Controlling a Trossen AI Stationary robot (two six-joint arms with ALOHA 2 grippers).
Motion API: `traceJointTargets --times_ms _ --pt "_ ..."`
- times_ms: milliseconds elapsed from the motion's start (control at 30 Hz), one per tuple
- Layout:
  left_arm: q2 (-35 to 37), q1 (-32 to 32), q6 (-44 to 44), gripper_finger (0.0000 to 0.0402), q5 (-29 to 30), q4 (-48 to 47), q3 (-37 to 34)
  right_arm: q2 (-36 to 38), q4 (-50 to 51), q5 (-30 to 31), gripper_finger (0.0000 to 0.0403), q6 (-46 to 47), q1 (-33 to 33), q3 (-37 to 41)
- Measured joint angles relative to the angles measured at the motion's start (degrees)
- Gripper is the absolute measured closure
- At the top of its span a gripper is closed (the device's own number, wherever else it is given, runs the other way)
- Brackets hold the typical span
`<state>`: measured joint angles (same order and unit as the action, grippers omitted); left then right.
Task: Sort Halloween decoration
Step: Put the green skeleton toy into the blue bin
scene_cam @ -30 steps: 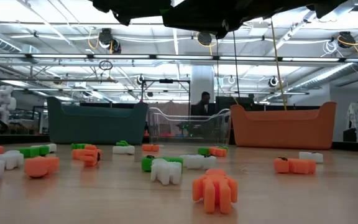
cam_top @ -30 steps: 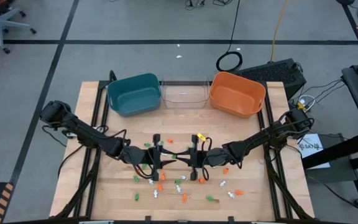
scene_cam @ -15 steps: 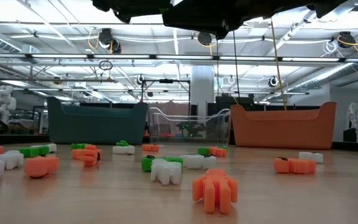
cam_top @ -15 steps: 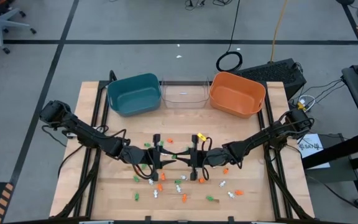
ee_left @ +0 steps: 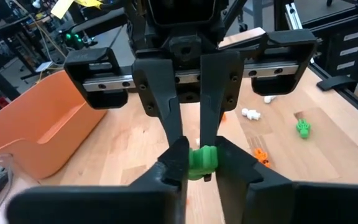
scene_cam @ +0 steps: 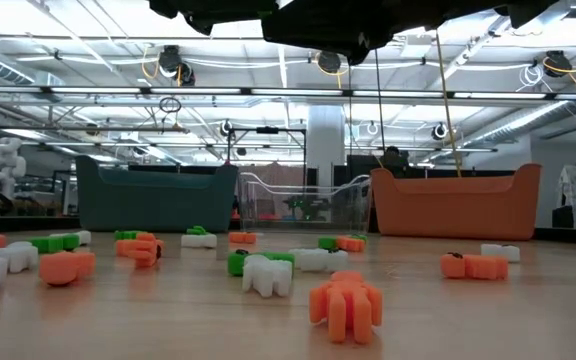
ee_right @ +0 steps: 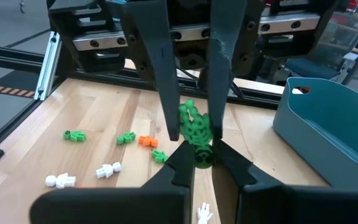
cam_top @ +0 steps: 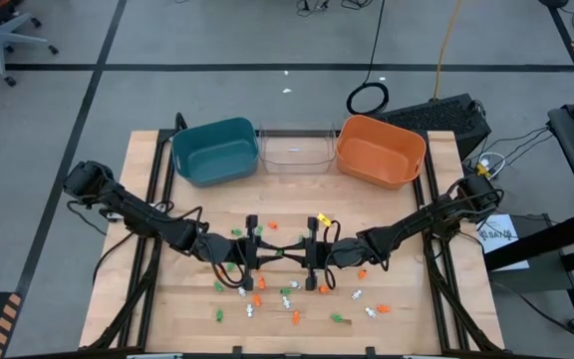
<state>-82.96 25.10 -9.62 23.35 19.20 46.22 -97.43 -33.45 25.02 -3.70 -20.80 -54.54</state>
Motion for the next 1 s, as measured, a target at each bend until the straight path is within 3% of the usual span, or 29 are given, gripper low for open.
traceJointTargets --times_ms 133,400,567,800,1000 --pt "0.04 0.0 -0.21 0.0379 -0.36 0.03 0.0 0.0 0.13 0.09 0.0385 0.01 -0.24 0.0" --pt "0.04 0.07 -0.28 0.0387 -0.79 0.02 0.0 0.0 0.06 0.35 0.0378 -0.5 -0.7 0.0" --pt "0.04 0.11 -0.33 0.0388 -0.88 -0.73 0.0 0.0 1.95 1.08 0.0343 -0.25 -1.23 0.0" --pt "0.04 0.09 -0.53 0.0389 -1.19 -0.93 0.0 0.0 9.68 7.75 0.0283 3.92 -1.4 0.0" --pt "0.45 0.16 -1.28 0.0389 -1.32 -0.93 0.0 0.0 15.27 9.75 0.0258 6.31 -1.4 0.0"
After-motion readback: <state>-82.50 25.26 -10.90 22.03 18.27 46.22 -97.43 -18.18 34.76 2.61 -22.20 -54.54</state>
